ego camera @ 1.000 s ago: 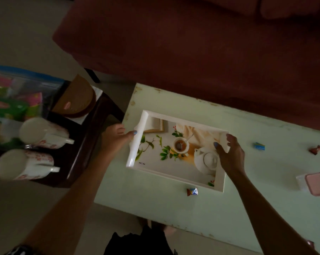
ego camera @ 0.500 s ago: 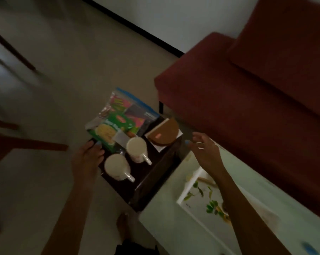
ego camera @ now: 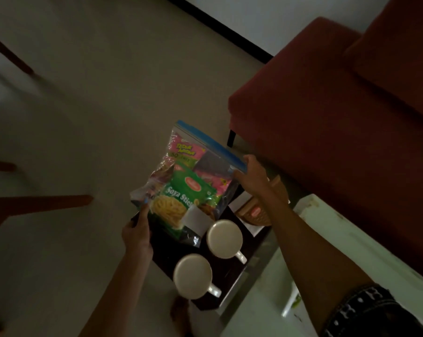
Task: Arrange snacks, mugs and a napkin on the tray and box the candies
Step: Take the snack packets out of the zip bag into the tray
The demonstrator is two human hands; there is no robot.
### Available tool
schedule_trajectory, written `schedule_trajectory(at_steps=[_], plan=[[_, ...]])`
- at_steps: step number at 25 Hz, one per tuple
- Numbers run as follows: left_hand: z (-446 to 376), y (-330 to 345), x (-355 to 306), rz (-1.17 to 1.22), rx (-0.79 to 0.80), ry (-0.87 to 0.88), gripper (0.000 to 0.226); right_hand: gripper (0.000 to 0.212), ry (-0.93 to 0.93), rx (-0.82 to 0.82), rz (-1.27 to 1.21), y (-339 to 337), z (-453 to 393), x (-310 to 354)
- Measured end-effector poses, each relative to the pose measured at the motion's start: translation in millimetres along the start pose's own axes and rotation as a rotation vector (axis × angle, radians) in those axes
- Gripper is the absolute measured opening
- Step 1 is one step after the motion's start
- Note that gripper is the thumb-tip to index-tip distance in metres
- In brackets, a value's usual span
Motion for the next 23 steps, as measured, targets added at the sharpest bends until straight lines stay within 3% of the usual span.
schedule_trajectory(at_steps=[4,9,12,16,19,23], plan=[[-22.8,10.8,-0.5,0.039,0.018,-0.002,0.039,0.065,0.07,0.02,0.133,14.1,-48.5,-3.6],[-28.9,18.9,-6.6,0.117,0.009,-0.035,0.035,0.033,0.055,-0.069,0.107,14.7,-62.3,0.9],[-23.4,26.2,-21.1,0.131,-0.002,0.038,0.023,0.022,-0.019,-0.142,0.047,-0.9,-46.3,15.5],[-1.5,54.2,-64.5,0.114,0.086,0.196,0.009,0.022,-0.122,-0.285,-0.061,-53.9,-2.1,43.2],[37.6,86.4,-88.0,0.112,0.158,0.264,0.031,0.02,-0.191,-0.38,-0.15,-113.9,50.5,54.8],[128.5,133.4,-71.7,0.023,0.341,0.301,0.026,0.013,-0.244,-0.465,-0.327,-202.6,144.6,48.4]])
Point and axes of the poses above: each hand's wrist, its own z-axis away from the middle knuckle, its own y-axis out of the palm, x = y × z, the point moved 4 cm from there along -z, towards the middle knuckle, and after that the axes turned 6 degrees about x, right-handed, at the moved point
